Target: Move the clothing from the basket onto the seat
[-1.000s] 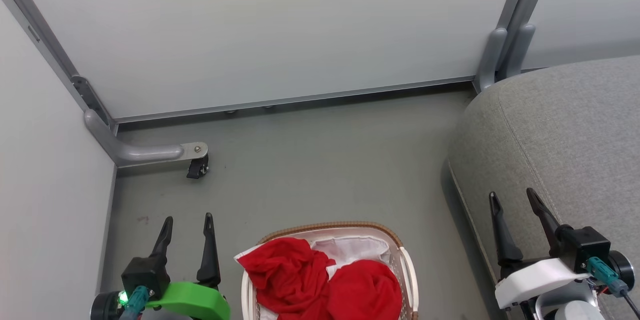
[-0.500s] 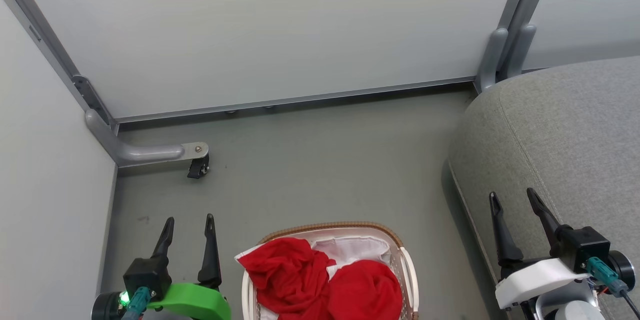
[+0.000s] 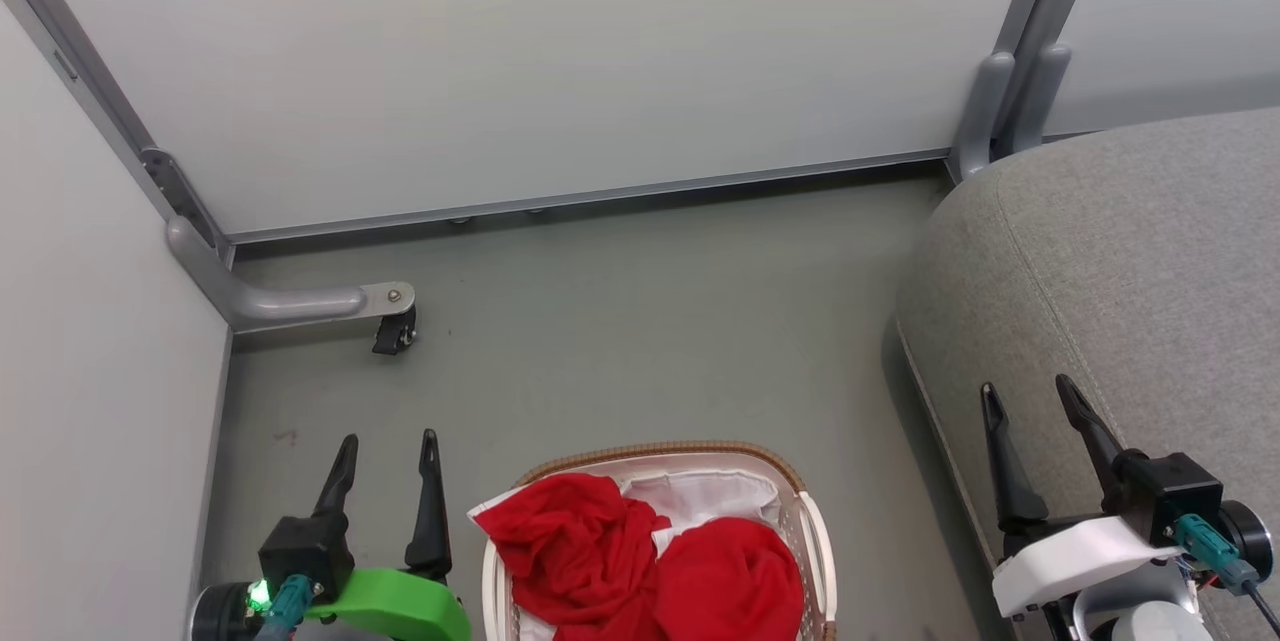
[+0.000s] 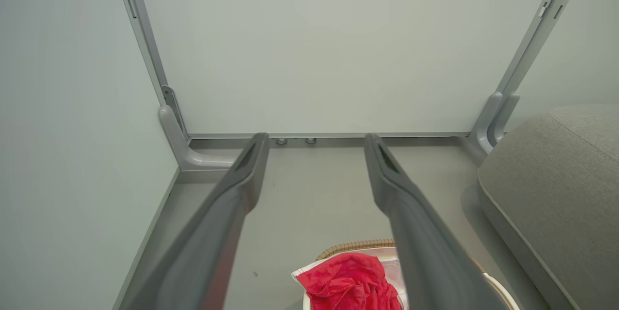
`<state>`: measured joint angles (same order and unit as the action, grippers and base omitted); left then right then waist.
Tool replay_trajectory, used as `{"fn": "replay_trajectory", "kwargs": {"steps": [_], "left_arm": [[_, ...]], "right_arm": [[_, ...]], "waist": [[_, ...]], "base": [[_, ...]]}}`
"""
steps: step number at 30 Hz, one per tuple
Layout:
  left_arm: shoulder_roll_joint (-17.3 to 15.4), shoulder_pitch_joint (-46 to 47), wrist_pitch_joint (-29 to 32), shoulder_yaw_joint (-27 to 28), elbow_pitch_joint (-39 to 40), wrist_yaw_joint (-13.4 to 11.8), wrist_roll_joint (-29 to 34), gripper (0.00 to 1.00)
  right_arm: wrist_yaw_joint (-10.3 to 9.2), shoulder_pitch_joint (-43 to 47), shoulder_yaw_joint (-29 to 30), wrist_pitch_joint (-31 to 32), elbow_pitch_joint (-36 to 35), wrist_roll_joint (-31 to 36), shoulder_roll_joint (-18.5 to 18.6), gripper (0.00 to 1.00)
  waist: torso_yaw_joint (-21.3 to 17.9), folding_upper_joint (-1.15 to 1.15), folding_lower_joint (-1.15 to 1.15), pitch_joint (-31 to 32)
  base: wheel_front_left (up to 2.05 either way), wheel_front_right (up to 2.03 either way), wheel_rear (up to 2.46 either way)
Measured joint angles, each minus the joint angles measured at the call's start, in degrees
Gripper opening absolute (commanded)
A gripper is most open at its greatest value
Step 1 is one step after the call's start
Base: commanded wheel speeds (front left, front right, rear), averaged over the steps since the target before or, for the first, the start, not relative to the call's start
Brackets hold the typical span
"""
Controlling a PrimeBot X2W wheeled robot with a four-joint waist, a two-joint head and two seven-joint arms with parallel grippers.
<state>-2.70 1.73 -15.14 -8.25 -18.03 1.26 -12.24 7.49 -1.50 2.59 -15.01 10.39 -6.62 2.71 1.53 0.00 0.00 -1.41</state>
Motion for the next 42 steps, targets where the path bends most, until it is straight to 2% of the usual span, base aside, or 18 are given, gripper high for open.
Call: {"fn": "replay_trajectory", "kwargs": {"steps": [10, 16, 23, 26, 31, 36, 42], "left_arm": [[0.0, 5.4, 0.0, -5.0, -2.0, 1.8, 3.1, 1.0], [0.0, 12.9, 0.0, -11.8, -7.7, 3.5, 5.8, 1.0], [0.0, 23.1, 0.0, -22.3, -18.1, 5.5, 10.5, 1.0], [0.0, 27.4, 0.0, -27.8, -24.4, 5.9, 13.3, 1.0], [-0.3, 33.5, 0.0, -34.0, -32.1, 6.1, 14.1, 1.0], [-0.6, 37.4, 0.0, -41.3, -37.5, 6.1, 12.9, 1.0], [-2.0, 41.7, 0.0, -45.8, -41.6, 6.1, 10.4, 1.0]], "right_arm": [[0.0, -2.2, 0.8, -0.1, -1.7, 1.0, 0.0, 1.0], [0.0, -6.9, 2.1, -0.1, -3.3, 1.7, 0.0, 1.0], [0.01, -14.5, 1.0, -0.1, -5.4, 1.6, 0.0, 1.0], [0.02, -17.1, 0.8, -0.1, -6.1, 0.3, 0.1, 1.0], [0.02, -19.9, 0.3, -0.1, -7.4, -2.6, 0.1, 1.0], [0.02, -21.4, -0.9, -0.1, -7.5, -6.0, 0.2, 1.0], [0.02, -23.2, -3.2, -0.1, -7.9, -9.4, 0.2, 1.0]], "waist": [[-0.1, 0.0, 0.0, -3.6], [-0.8, 0.0, 0.0, -8.4], [-2.5, 0.0, 0.0, -16.6], [-3.6, 0.0, 0.0, -20.8], [-5.9, 0.0, 0.01, -27.4], [-8.8, 0.0, 0.01, -33.8], [-13.0, 0.0, 0.0, -40.2]], "base": [[0.0, 0.0, 0.0], [0.0, 0.0, 0.0], [0.0, 0.0, 0.0], [0.0, 0.0, 0.0], [0.0, 0.0, 0.0], [0.0, 0.0, 0.0], [0.0, 0.0, 0.0]]}}
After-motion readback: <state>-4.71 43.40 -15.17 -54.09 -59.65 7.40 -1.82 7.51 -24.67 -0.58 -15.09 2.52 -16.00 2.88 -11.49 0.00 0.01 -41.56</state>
